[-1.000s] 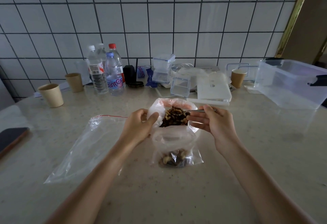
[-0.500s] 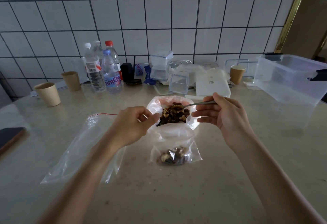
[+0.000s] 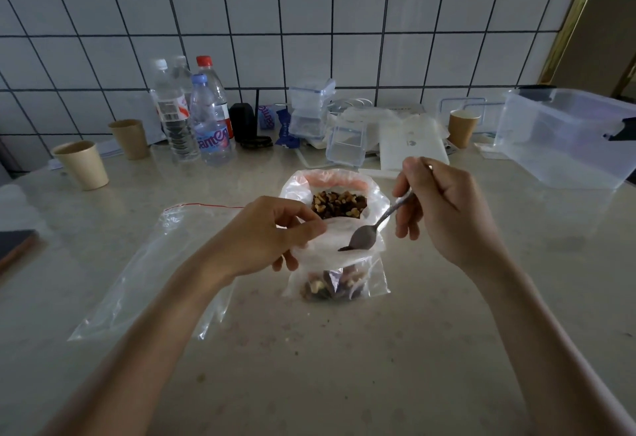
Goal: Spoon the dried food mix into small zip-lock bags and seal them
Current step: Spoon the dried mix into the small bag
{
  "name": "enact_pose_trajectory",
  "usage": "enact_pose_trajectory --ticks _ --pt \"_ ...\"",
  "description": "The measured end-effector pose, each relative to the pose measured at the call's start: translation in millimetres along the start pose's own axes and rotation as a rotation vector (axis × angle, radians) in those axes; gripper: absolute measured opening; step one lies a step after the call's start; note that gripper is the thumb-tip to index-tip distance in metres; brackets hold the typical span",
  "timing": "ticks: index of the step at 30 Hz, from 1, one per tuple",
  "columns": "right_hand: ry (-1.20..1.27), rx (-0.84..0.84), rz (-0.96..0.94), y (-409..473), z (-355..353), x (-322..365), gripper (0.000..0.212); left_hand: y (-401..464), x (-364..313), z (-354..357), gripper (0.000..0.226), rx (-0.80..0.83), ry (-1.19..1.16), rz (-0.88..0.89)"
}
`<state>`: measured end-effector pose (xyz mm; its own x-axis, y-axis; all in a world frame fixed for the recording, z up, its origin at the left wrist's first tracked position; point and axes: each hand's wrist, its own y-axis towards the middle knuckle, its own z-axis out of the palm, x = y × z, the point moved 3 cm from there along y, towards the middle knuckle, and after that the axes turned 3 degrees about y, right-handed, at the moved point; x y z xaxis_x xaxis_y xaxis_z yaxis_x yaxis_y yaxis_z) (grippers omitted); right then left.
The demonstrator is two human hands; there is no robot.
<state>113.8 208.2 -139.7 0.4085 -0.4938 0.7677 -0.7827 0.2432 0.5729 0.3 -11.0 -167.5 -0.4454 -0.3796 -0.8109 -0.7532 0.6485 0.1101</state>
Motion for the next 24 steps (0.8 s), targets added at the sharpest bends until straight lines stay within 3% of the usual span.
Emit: enact_pose_trajectory --ticks 4,9,12,15,21,24 --pt "-0.067 -0.033 -0.143 -6 2 10 0.042 0 2 -1 0.013 -0.002 0.102 0.024" --pt "0.037 -0.156 -0.093 -3 -3 9 0.045 2 5 0 0.012 -0.043 0.226 0.043" --pt "0.193 -0.28 0.032 1 -5 -1 0.044 3 6 -2 0.015 -0.055 0.24 0.021" --pt "0.359 -0.352 0.241 1 -2 -18 0.045 3 7 -6 0.034 -0.154 0.272 -0.01" --pt "0.499 -0.334 0.541 1 7 -38 0.04 12 23 -18 0.042 -0.577 0.336 -0.021" --pt "0.462 -0.282 0.596 0 13 -42 0.042 24 32 -14 0.063 -0.562 0.273 -0.118"
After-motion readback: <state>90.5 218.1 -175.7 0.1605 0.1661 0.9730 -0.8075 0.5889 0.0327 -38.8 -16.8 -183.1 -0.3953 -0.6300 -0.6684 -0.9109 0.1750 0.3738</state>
